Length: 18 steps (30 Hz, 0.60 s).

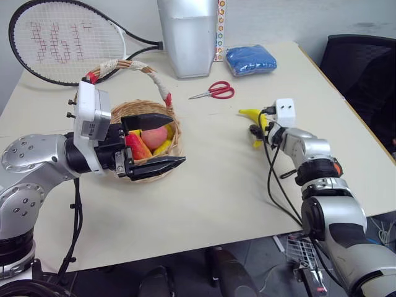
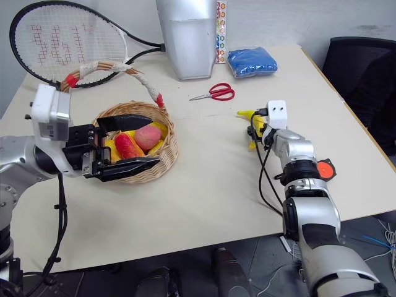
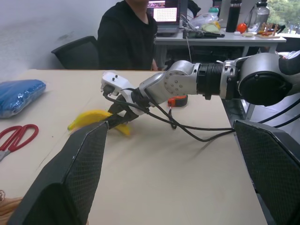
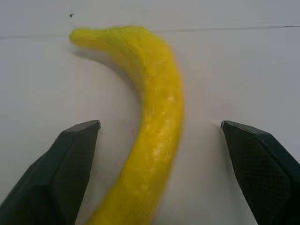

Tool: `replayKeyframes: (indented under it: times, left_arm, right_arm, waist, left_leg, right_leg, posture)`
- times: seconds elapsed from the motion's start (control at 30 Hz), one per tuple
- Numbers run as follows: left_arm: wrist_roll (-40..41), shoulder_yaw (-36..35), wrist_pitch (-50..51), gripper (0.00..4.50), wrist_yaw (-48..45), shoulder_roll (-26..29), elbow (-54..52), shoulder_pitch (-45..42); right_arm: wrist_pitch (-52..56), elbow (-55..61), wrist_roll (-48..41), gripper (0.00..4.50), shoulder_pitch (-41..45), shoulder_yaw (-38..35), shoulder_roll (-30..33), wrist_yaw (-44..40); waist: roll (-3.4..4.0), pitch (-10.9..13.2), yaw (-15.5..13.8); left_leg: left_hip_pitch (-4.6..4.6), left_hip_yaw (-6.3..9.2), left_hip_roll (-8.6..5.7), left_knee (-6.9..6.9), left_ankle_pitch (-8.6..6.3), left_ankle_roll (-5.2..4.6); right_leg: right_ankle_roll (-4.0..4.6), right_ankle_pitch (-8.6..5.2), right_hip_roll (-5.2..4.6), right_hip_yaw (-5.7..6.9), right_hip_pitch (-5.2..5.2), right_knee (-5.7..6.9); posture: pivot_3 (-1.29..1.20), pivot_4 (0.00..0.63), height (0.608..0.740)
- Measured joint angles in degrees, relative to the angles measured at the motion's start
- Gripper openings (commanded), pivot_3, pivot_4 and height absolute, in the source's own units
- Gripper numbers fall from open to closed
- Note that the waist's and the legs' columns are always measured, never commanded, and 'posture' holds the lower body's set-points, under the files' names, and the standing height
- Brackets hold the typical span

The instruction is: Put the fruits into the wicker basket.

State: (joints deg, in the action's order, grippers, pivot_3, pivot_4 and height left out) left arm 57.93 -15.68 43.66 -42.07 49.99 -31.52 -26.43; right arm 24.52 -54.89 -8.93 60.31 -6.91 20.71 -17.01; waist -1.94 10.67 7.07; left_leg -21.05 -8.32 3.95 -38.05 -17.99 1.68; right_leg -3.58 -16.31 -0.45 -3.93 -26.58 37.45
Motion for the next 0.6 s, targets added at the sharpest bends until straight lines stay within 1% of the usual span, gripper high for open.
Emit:
replayKeyframes:
  times: [0.17,0.23,0.3,0.33,0.4,0.47,0.53,0.6]
  left_arm:
    - [0.5,-0.4,0.0,4.5,0.8,0.1,0.0,0.4]
    - [0.4,-0.4,0.0,4.5,0.8,0.1,0.0,0.4]
    - [0.4,-0.4,0.0,4.5,0.9,0.1,0.0,0.4]
    - [0.5,-0.6,0.1,4.5,0.8,0.3,-0.2,0.7]
    - [1.1,-2.3,0.8,4.5,0.7,1.7,-0.7,2.5]
    - [1.4,-4.9,1.5,4.5,0.4,3.6,-1.1,4.7]
    - [1.4,-8.0,2.0,4.5,-0.1,5.4,-1.1,6.8]
    - [1.7,-11.3,2.5,4.5,-0.6,7.0,-1.2,9.1]
  right_arm:
    - [-2.2,-0.6,-0.1,1.51,-0.2,-0.3,-1.1,-0.9]
    - [-2.1,1.6,-0.3,1.02,-1.5,-0.7,-1.2,-1.0]
    - [-1.5,5.6,-1.2,0.69,-3.9,-1.1,-1.2,-1.6]
    - [-0.2,9.7,-2.2,0.61,-6.2,-1.2,-1.1,-3.3]
    - [4.2,20.3,-5.2,0.6,-11.6,-0.8,0.0,-8.7]
    - [9.1,30.8,-8.1,0.6,-16.4,0.2,3.4,-14.2]
    - [13.8,39.9,-11.4,0.6,-18.8,0.3,7.2,-19.1]
    - [19.0,49.6,-15.2,0.6,-19.1,1.1,9.9,-23.2]
  waist:
    - [0.0,0.0,0.8]
    - [0.0,0.0,0.9]
    - [0.0,0.0,0.8]
    - [0.0,0.0,0.8]
    - [0.03,0.0,0.6]
    - [0.09,0.1,0.5]
    - [0.11,0.1,0.5]
    - [0.11,0.1,0.9]
  left_leg:
    - [0.03,0.07,0.04,0.0,0.01,0.02]
    - [0.03,0.09,0.05,0.0,0.01,0.03]
    - [0.01,0.1,0.05,-0.01,0.01,0.03]
    - [0.0,0.12,0.06,0.0,0.01,0.04]
    - [-0.03,0.22,0.21,0.02,0.0,0.05]
    - [-0.04,0.24,0.24,0.03,-0.01,0.05]
    - [0.01,0.2,0.21,0.01,-0.01,0.04]
    - [0.09,0.11,0.13,0.01,-0.01,0.07]
  right_leg:
    - [0.0,0.0,0.01,0.01,0.01,0.05]
    - [0.0,0.0,0.01,0.02,0.01,0.06]
    - [0.0,0.0,0.0,0.04,0.01,0.06]
    - [0.0,0.0,0.0,0.06,0.01,0.04]
    - [-0.01,0.0,0.0,0.07,-0.02,0.05]
    - [-0.01,-0.01,-0.01,0.09,-0.03,0.02]
    - [-0.02,-0.01,-0.01,0.11,0.0,0.03]
    - [-0.01,-0.01,0.04,0.1,0.0,0.08]
  posture:
    - [0.0,0.15,0.74]
    - [0.0,0.15,0.74]
    - [0.0,0.15,0.74]
    - [0.0,0.15,0.74]
    - [0.0,0.15,0.74]
    - [0.0,0.15,0.74]
    - [0.0,0.15,0.74]
    - [0.0,0.15,0.74]
